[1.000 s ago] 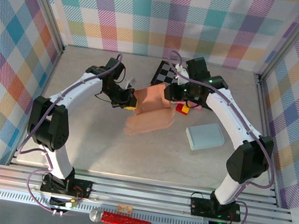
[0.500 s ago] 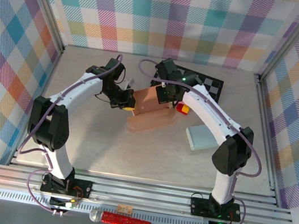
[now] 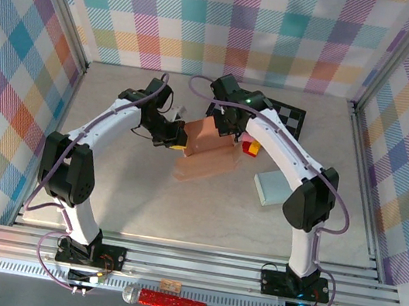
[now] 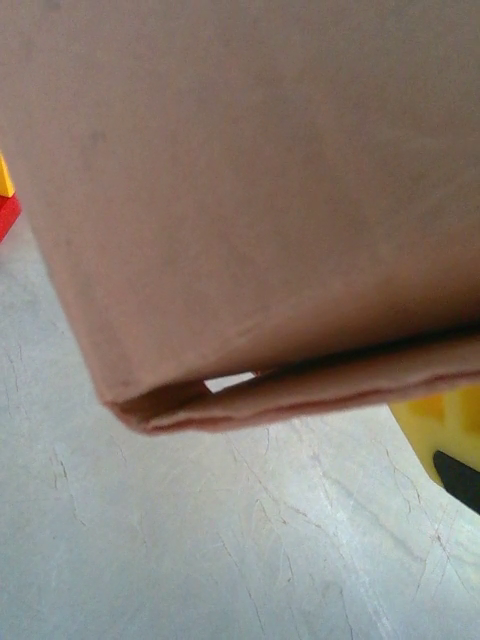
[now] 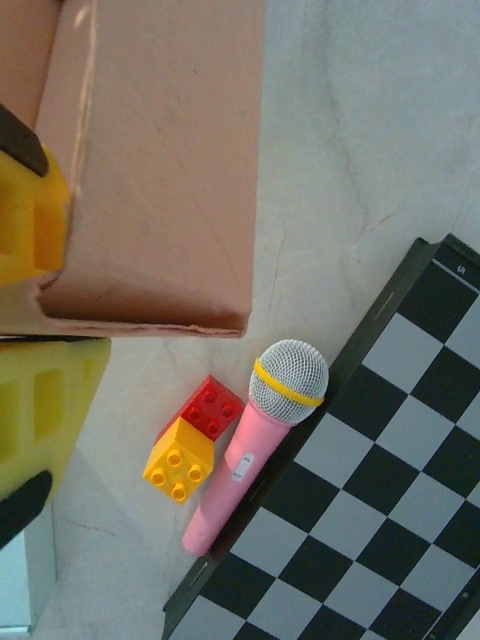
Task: Fold the paper box
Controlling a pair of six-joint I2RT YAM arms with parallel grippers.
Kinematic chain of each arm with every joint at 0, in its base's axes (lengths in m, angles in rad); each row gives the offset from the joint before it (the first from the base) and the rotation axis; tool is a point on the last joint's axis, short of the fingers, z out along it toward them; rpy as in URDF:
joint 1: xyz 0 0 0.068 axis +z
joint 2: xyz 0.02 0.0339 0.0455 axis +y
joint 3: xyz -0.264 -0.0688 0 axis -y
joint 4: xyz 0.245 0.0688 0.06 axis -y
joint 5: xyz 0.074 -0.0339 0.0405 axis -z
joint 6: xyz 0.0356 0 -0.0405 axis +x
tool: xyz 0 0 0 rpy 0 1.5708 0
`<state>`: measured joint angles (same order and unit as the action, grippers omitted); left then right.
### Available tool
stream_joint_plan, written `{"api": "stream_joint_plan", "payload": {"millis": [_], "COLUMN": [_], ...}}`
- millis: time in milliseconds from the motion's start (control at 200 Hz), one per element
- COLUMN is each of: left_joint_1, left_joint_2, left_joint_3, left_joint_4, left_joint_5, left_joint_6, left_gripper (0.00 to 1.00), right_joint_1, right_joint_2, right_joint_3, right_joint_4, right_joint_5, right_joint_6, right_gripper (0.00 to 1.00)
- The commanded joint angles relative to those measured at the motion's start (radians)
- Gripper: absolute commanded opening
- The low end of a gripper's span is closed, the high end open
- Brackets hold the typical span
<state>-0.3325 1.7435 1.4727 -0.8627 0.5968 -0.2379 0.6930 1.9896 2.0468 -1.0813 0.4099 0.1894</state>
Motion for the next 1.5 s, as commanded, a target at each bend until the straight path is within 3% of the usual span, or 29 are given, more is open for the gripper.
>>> {"api": "stream_joint_plan", "payload": {"millis": [0, 100, 310, 425, 575, 845, 920, 1170, 1400, 1495], "left_joint_1": [-0.016, -0.028, -0.057, -0.059, -0.054, -0.053, -0.053, -0.054, -0.064, -0.065], "left_joint_2": [-0.021, -0.019, -0.010, -0.011, -0.017, -0.017, -0.016, -0.014, -0.013, -0.016], "left_joint_3": [0.033, 0.040, 0.048, 0.045, 0.042, 0.031, 0.034, 0.041, 0.039, 0.031], "left_joint_4": [-0.016, -0.018, -0.011, -0.005, -0.013, 0.003, 0.002, -0.001, -0.003, 0.006], "left_joint_5": [0.034, 0.016, -0.020, -0.042, -0.094, -0.102, -0.100, -0.102, -0.126, -0.135], "left_joint_6": [0.029, 0.021, -0.012, -0.033, -0.066, -0.092, -0.090, -0.094, -0.123, -0.134], "left_gripper": [0.00, 0.00, 0.00, 0.00, 0.00, 0.00, 0.00, 0.00, 0.00, 0.00], "right_joint_1": [-0.006, -0.002, 0.034, 0.042, 0.037, 0.034, 0.034, 0.037, 0.085, 0.100], "right_joint_2": [0.022, 0.052, 0.101, 0.093, 0.052, -0.063, -0.057, -0.002, 0.047, 0.046], "right_joint_3": [0.055, 0.090, 0.116, 0.119, 0.105, -0.072, -0.087, -0.058, -0.009, -0.010], "right_joint_4": [-0.041, -0.085, -0.134, -0.142, -0.169, -0.128, -0.129, -0.144, -0.208, -0.207], "right_joint_5": [0.060, 0.134, 0.318, 0.307, 0.197, 0.102, 0.106, 0.209, 0.393, 0.370], "right_joint_6": [-0.001, 0.017, 0.023, 0.030, 0.054, 0.087, 0.090, 0.098, 0.158, 0.166], "right_gripper": [0.08, 0.00, 0.00, 0.00, 0.26, 0.32, 0.30, 0.00, 0.00, 0.00]}}
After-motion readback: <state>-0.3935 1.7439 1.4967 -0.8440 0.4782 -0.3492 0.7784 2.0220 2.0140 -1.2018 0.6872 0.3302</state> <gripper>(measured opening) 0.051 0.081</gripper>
